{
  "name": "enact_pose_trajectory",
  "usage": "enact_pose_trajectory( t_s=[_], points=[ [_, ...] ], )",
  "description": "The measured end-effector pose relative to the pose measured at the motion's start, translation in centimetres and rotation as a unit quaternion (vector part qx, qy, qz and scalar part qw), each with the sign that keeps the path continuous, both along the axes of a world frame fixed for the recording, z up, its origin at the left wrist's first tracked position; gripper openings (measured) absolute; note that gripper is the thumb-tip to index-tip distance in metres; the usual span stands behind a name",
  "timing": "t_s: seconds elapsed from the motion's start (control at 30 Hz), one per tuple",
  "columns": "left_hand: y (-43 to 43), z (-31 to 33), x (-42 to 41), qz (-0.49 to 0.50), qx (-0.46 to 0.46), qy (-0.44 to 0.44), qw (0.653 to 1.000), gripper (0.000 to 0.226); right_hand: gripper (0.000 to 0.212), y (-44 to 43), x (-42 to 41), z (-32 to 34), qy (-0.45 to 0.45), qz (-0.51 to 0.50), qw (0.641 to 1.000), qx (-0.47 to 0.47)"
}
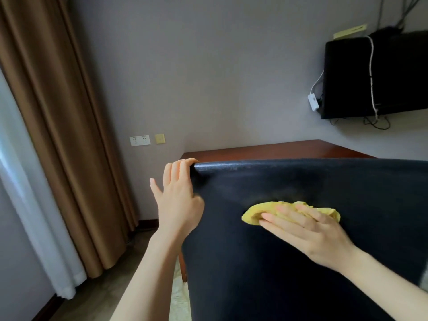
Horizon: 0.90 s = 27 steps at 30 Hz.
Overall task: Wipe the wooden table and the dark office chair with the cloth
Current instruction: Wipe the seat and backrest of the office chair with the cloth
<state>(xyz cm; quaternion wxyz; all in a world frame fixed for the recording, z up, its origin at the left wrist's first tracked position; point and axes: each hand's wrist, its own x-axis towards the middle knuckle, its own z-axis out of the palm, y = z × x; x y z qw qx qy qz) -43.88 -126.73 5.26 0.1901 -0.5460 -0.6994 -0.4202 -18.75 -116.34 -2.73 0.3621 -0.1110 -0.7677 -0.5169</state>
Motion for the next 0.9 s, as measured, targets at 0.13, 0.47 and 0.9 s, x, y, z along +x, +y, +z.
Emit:
enact_pose_trajectory(
  t_s=[0.13, 0.47, 0.9],
  points=[
    [-0.4, -0.1, 1.2, 0.012, -0.005, 0.014, 1.0, 0.069, 0.056, 0.2, 4.6, 3.0, 0.084, -0.02, 0.996, 0.024],
    [-2.6, 1.0, 4.9, 0.045, -0.069, 0.086, 0.993, 0.057, 0.04, -2.4, 7.5, 8.8, 0.269, 0.04, 0.94, -0.205],
    [0.2, 9.0, 8.9, -0.077, -0.217, 0.325, 0.917, 0.069, 0.037, -2.4, 8.8, 16.2, 0.112, -0.04, 0.834, -0.539]
  ],
)
